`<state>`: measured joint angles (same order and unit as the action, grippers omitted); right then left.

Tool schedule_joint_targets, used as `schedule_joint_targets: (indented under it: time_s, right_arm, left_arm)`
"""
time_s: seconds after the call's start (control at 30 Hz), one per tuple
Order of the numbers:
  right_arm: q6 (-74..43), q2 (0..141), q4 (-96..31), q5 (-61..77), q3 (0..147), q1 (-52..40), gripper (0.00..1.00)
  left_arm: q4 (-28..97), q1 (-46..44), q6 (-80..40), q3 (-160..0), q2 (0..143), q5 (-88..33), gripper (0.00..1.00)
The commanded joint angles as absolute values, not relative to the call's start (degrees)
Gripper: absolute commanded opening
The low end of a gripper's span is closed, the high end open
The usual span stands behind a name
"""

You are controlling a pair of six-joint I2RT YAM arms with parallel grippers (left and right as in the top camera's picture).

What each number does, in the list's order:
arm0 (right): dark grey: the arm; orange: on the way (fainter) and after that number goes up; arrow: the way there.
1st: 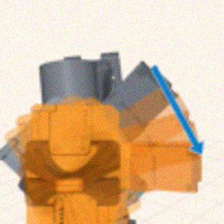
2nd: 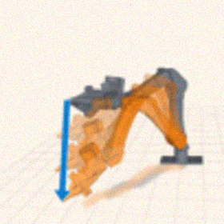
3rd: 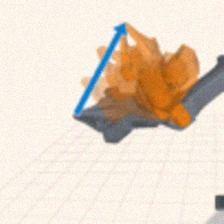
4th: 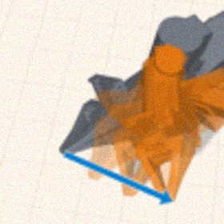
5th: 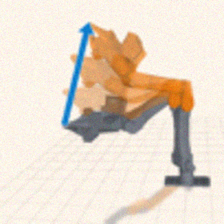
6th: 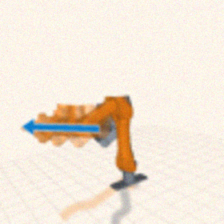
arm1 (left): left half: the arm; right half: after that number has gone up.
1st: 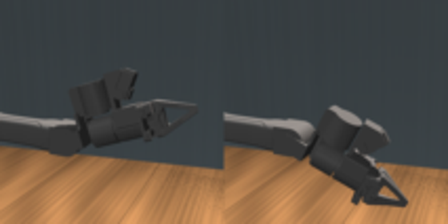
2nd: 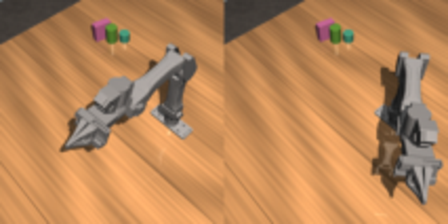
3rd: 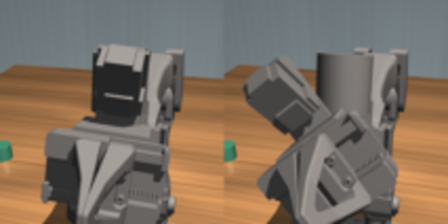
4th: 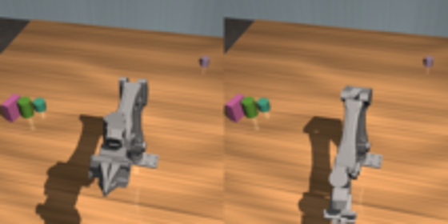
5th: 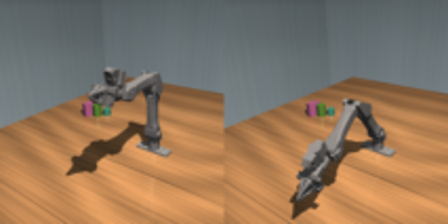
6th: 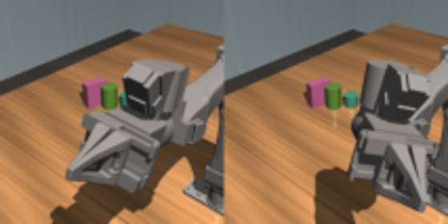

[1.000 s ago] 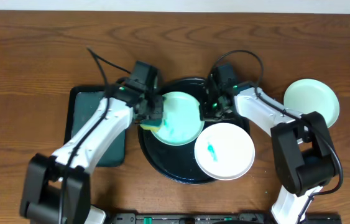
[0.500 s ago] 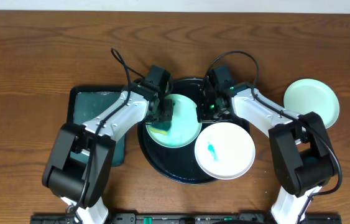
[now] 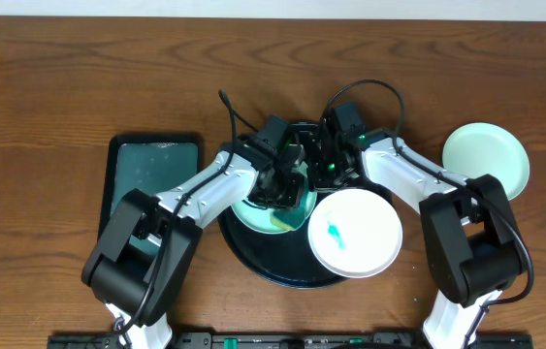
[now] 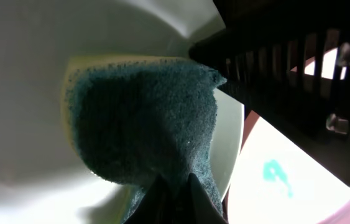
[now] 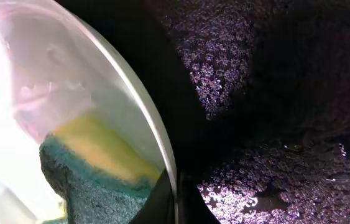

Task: Clean dirty plates on tray and stack at the side
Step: 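Scrub the held pale green plate with the sponge in the left gripper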

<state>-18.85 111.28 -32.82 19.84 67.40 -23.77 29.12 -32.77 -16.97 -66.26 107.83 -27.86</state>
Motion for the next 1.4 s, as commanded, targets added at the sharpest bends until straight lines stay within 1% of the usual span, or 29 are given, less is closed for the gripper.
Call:
schedule_joint_targets:
  time_s: [0.0, 0.17, 0.33, 0.4, 0.5, 0.63, 0.67, 0.73, 0.87, 1.0, 1.13, 1.27, 1.37]
  right_arm:
    - [-18.85, 111.39, -33.69, 21.28, 67.31, -24.47, 0.01]
    - [-18.85, 111.39, -34.13, 21.26, 67.31, -24.47, 0.01]
    - [-18.83, 111.39, -34.13, 21.23, 67.31, -24.47, 0.01]
    - [-18.81, 111.39, -34.11, 21.26, 67.31, -24.47, 0.01]
    - [-18.81, 111.39, -34.09, 21.23, 67.31, -24.45, 0.01]
    - [-18.79, 111.39, -34.04, 21.21, 67.31, -24.43, 0.01]
    - [-18.79, 111.39, -34.04, 21.19, 67.31, -24.43, 0.01]
    - [-18.79, 111.39, -34.04, 21.19, 67.31, -24.43, 0.01]
    - [-18.76, 111.39, -34.04, 21.19, 67.31, -24.43, 0.01]
    - [-18.76, 111.39, -34.06, 21.21, 67.31, -24.43, 0.01]
    - [-18.81, 111.39, -34.11, 21.23, 67.31, -24.43, 0.01]
    - [-18.81, 111.39, -34.3, 21.23, 67.31, -24.43, 0.01]
    - [-18.81, 111.39, -34.37, 21.26, 67.31, -24.43, 0.01]
  left_arm:
    - [28.1, -31.62, -18.13, -66.24, 109.1, -22.37, 0.07]
    - [28.69, -25.69, -18.26, -66.24, 109.1, -11.29, 0.07]
    - [31.75, -19.79, -17.69, -66.26, 109.08, 4.29, 0.08]
    - [33.1, -19.03, -17.28, -66.26, 109.06, 8.67, 0.07]
    - [34.98, -19.27, -17.02, -66.26, 109.06, 12.47, 0.07]
    - [37.15, -21.41, -17.5, -66.26, 109.06, 12.49, 0.07]
    - [37.8, -22.15, -17.45, -66.26, 109.06, 11.57, 0.07]
    - [39.35, -24.03, -16.23, -66.26, 109.06, 5.89, 0.07]
    - [40.93, -28.16, -10.02, -66.26, 109.08, -13.89, 0.07]
    - [39.9, -31.64, -9.63, -66.26, 109.08, -26.52, 0.07]
    - [36.49, -33.54, -10.26, -66.26, 109.08, -31.9, 0.07]
    - [32.53, -32.99, -11.7, -66.26, 109.08, -33.95, 0.07]
    - [29.63, -31.62, -13.52, -66.26, 109.08, -33.28, 0.07]
